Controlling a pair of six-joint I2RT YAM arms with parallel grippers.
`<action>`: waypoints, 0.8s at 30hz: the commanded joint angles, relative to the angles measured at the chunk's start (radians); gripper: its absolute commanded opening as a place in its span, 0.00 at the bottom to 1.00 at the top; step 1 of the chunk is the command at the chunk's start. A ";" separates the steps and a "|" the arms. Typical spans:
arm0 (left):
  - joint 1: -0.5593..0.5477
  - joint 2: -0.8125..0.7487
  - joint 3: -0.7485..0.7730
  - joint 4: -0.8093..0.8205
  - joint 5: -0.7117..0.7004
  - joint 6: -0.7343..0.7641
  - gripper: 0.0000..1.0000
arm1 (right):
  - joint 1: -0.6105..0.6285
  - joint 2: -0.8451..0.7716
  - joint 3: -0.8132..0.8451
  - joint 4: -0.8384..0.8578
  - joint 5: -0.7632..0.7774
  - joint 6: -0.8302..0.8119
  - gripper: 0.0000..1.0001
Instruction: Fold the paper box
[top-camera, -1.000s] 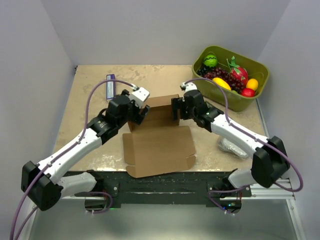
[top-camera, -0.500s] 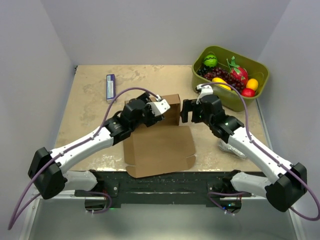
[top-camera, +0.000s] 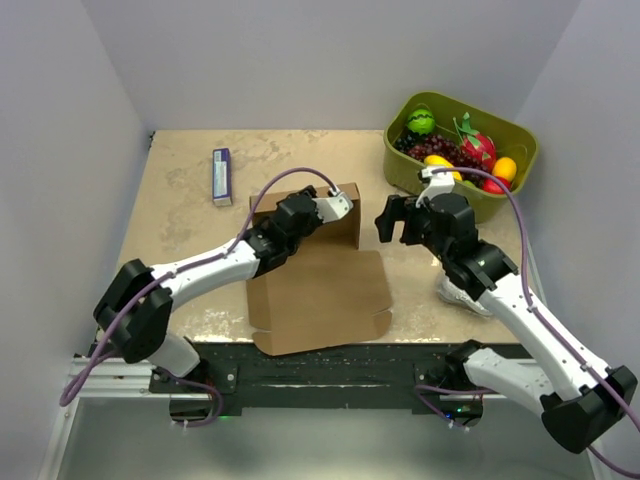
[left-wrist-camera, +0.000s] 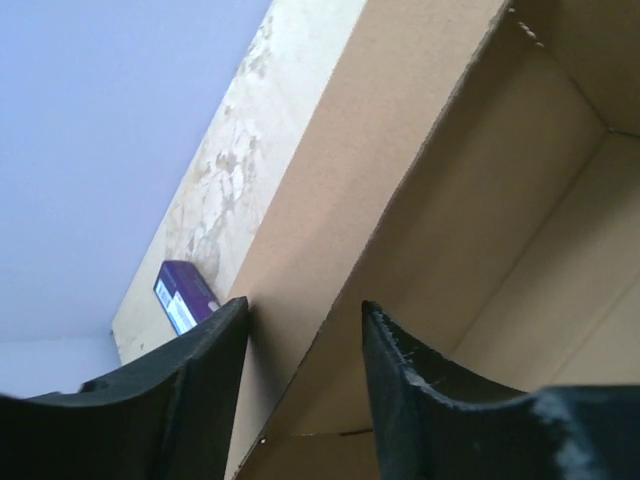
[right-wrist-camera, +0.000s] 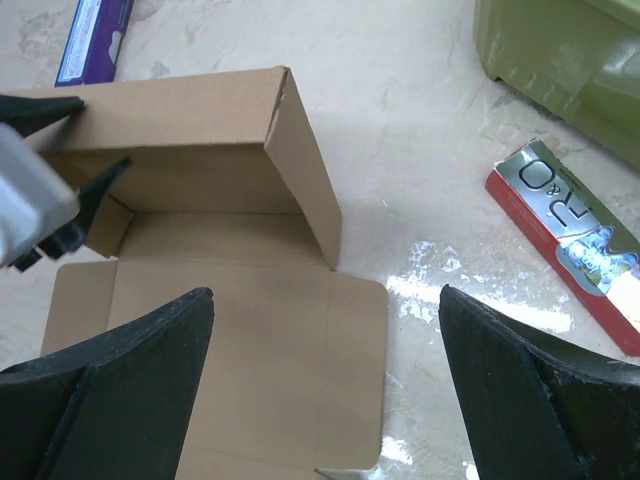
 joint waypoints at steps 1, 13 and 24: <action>0.007 0.054 0.043 0.071 -0.110 -0.020 0.45 | -0.005 -0.027 0.046 -0.052 -0.005 0.004 0.97; 0.282 0.138 0.166 -0.116 0.063 -0.361 0.18 | -0.004 -0.015 0.109 -0.080 -0.068 0.010 0.97; 0.440 0.215 0.125 -0.253 0.270 -0.592 0.14 | -0.007 -0.017 0.083 -0.109 -0.062 0.023 0.97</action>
